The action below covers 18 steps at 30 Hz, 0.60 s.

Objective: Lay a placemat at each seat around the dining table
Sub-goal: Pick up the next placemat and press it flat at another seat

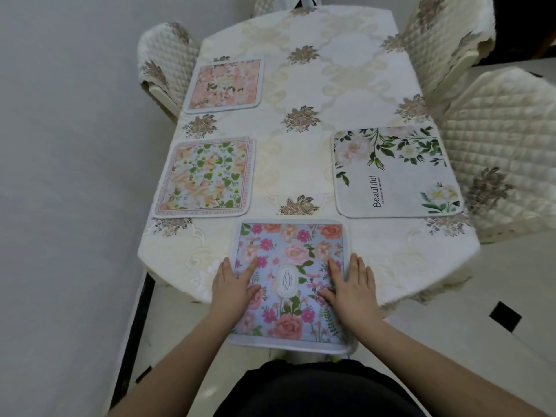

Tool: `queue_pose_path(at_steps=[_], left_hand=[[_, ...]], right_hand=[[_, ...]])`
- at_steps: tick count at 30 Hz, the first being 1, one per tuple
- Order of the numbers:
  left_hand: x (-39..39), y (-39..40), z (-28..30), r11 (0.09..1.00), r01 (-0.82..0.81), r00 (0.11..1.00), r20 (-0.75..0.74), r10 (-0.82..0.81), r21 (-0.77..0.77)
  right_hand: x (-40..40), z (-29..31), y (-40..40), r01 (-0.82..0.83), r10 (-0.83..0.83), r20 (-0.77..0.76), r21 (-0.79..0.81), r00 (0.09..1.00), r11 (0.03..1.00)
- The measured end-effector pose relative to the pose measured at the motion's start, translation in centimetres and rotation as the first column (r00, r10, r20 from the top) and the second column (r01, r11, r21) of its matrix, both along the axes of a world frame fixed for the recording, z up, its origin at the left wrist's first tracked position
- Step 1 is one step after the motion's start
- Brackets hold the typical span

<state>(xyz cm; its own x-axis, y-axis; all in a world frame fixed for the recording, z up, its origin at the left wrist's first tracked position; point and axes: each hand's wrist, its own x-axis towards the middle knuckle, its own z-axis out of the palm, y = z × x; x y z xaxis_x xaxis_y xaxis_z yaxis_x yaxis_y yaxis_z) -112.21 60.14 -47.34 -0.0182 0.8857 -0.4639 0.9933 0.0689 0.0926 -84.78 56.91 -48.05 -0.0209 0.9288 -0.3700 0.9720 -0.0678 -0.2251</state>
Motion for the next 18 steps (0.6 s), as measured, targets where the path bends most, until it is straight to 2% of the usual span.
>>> queue_pose_path(at_steps=[4, 8, 10, 15, 18], left_hand=[[0.0, -0.7, -0.6, 0.996, -0.041, 0.994, 0.101, 0.033, 0.077], [-0.3, -1.8, -1.2, 0.968, -0.102, 0.972, 0.229, 0.048, 0.23], [-0.3, -1.9, -0.9, 0.958, -0.153, 0.943, 0.326, 0.069, 0.242], [-1.7, -1.9, 1.2, 0.927, -0.314, 0.775, 0.62, 0.125, 0.205], [-2.7, -2.1, 2.8, 0.92, -0.356, 0.65, 0.751, 0.115, 0.167]], right_hand=[[-0.6, 0.0, -0.5, 0.015, -0.015, 0.006, 0.046, 1.0, 0.999], [-0.7, 0.1, -0.8, 0.105, -0.102, -0.079, 0.032, 0.992, 0.994], [-1.0, 0.2, -0.9, 0.155, -0.147, -0.119, 0.056, 0.982, 0.986], [-2.2, 1.2, -1.4, 0.299, -0.244, -0.262, 0.196, 0.934, 0.934], [-2.9, 3.3, -1.6, 0.437, -0.299, -0.522, 0.161, 0.799, 0.885]])
